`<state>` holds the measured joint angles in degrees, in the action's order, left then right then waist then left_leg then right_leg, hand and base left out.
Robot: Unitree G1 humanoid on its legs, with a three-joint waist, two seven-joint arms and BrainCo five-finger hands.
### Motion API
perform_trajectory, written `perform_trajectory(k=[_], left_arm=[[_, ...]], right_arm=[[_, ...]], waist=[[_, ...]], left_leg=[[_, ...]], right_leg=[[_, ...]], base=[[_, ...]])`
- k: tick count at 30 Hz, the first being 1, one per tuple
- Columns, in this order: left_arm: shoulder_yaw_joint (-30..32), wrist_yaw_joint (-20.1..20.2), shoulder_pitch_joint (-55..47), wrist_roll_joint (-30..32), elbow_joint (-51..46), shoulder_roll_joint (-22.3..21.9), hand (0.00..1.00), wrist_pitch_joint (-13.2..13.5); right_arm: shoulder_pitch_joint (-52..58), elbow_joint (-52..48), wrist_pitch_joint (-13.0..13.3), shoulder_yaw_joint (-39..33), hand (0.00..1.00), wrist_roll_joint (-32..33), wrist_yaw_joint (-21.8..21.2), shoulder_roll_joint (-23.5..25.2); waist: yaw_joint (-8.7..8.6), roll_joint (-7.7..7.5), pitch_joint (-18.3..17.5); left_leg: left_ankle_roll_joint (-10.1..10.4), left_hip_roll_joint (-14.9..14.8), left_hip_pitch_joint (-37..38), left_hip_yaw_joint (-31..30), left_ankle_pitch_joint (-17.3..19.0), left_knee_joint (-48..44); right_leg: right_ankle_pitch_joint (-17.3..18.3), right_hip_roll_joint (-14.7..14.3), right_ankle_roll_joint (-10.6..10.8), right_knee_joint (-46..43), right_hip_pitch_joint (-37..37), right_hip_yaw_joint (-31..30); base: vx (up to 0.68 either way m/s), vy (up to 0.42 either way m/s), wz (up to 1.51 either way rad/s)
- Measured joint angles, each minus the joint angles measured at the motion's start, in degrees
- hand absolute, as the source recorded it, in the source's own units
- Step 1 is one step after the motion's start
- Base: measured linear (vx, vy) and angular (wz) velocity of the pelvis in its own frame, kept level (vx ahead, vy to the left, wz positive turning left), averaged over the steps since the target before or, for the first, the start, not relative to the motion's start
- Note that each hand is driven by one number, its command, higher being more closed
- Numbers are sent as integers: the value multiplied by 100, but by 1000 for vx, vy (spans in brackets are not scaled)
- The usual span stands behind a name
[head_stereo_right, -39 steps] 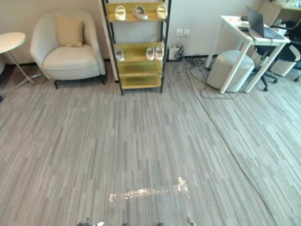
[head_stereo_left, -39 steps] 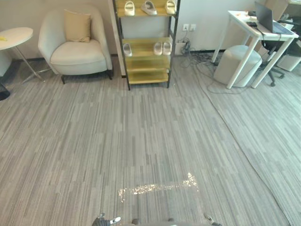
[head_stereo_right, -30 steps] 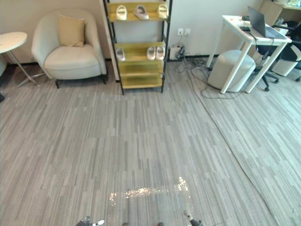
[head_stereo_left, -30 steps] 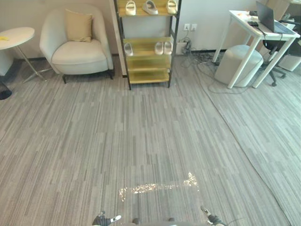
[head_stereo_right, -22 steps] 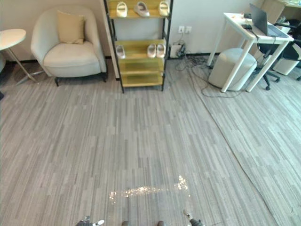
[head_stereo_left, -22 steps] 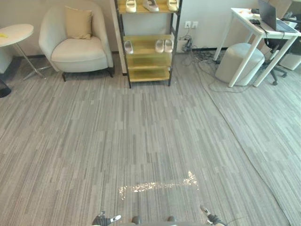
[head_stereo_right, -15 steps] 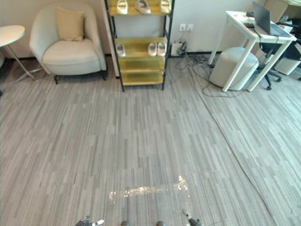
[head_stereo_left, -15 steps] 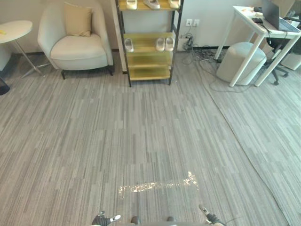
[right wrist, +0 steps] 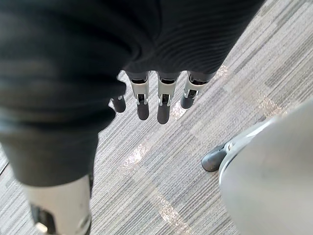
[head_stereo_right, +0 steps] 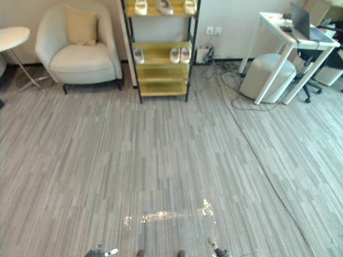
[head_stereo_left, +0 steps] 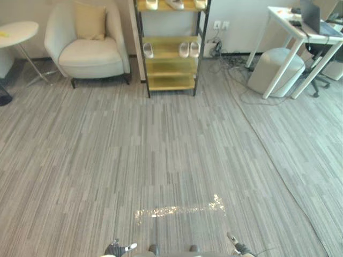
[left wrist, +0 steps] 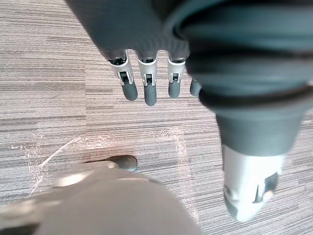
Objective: Organize the slippers on the shoe rack
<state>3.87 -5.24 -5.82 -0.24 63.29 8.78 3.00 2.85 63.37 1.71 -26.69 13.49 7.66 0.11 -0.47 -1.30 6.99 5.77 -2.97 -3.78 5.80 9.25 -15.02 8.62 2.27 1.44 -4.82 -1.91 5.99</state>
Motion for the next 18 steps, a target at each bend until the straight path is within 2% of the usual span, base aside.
perform_trajectory(k=[1, 2, 3, 4, 5, 7, 8, 10, 11, 12, 14, 15, 16, 17, 18], left_arm=[[332, -5, -4, -5, -293, -62, 0, -3], [585, -24, -66, -8, -518, -193, 0, 4], [682, -34, -101, -20, -580, -260, 0, 4], [689, -66, -144, -55, -604, -288, 0, 5], [663, -80, -166, -68, -647, -300, 0, 5], [640, -80, -166, -106, -691, -307, 0, 10], [639, -92, -158, -109, -703, -308, 0, 22], [623, -111, -166, -109, -675, -382, 0, 29], [638, -122, -162, -117, -625, -310, 0, 45], [631, -131, -140, -109, -647, -295, 0, 69], [629, -139, -141, -111, -650, -284, 0, 72], [604, -177, -145, -105, -649, -274, 0, 55], [555, -196, -142, -103, -650, -258, 0, 51], [492, -206, -120, -101, -649, -230, 0, 41], [469, -209, -104, -103, -650, -221, 0, 40]], right_arm=[[68, -134, -6, 82, 0, -3, 11, 25], [107, -374, -4, 234, 0, -4, 15, 12], [139, -463, -1, 281, 0, -6, 19, 11], [185, -545, -14, 327, 0, -7, 19, 19], [190, -655, -5, 349, 0, -9, 22, 17], [141, -672, -9, 449, 0, -18, 23, -1], [111, -663, -15, 453, 0, -64, 25, 6], [100, -649, -16, 457, 0, -227, 24, -41], [92, -619, -35, 458, 0, -236, 43, -3], [124, -635, -32, 463, 0, -260, 30, 86], [112, -714, -31, 470, 0, -466, 26, 138], [125, -832, -37, 506, 0, -568, 13, 176], [127, -891, -20, 517, 0, -637, 13, 186], [151, -995, -18, 551, 0, -681, 8, 182], [186, -1052, -17, 568, 0, -682, 8, 182]], waist=[[28, -80, 94], [88, 30, 198], [92, 37, 269], [104, 80, 226], [99, 113, 229], [126, 122, 232], [167, 93, 220], [273, 188, 159], [332, 71, 76], [353, 18, 23], [386, -19, 18], [392, -42, 26], [371, -46, 28], [339, -51, 25], [318, -50, 22]], left_leg=[[3, -164, -538, 331, 13, -1310], [-68, -430, -919, 530, -50, -2382], [-142, -590, -1160, 616, -64, -2932], [-247, -666, -1269, 703, 109, -3012], [-277, -720, -1348, 805, 219, -2878], [-290, -639, -1553, 871, 275, -2413], [-269, -465, -1621, 823, 214, -1775], [-252, -265, -1586, 695, -197, -648], [-407, -85, -1473, 836, -307, -589], [-506, -25, -1487, 923, -101, -654], [-646, -18, -1369, 1052, 234, -937], [-692, 0, -1033, 1182, 509, -993], [-699, 9, -835, 1221, 643, -984], [-692, 20, -466, 1246, 828, -962], [-676, 21, -287, 1245, 890, -921]], right_leg=[[206, 29, -82, -194, -36, 7], [337, -43, -194, -289, -166, 13], [385, -71, -262, -313, -297, 9], [463, -48, -254, -344, -351, 1], [523, -26, -255, -353, -384, -35], [607, 60, -216, -347, -416, -96], [686, 200, -108, -357, -393, -115], [834, 306, 74, -355, -410, -215], [915, 499, 194, -373, -425, -318], [845, 551, 201, -491, -369, -356], [864, 668, 274, -1222, -194, -405], [799, 766, 556, -2438, 181, -496], [590, 823, 796, -3280, 517, -513], [436, 900, 913, -4538, 968, -489], [459, 922, 869, -4982, 1159, -412]], base=[[-23, -90, 8], [23, -68, -4], [83, -14, -7], [133, 22, -4], [179, 44, -4], [308, 112, -6], [388, 199, -18], [370, 233, -28], [454, 222, -23], [471, 205, -23], [477, 196, -33], [466, 201, -44], [460, 163, -44], [356, 98, -18], [522, 84, -9]])
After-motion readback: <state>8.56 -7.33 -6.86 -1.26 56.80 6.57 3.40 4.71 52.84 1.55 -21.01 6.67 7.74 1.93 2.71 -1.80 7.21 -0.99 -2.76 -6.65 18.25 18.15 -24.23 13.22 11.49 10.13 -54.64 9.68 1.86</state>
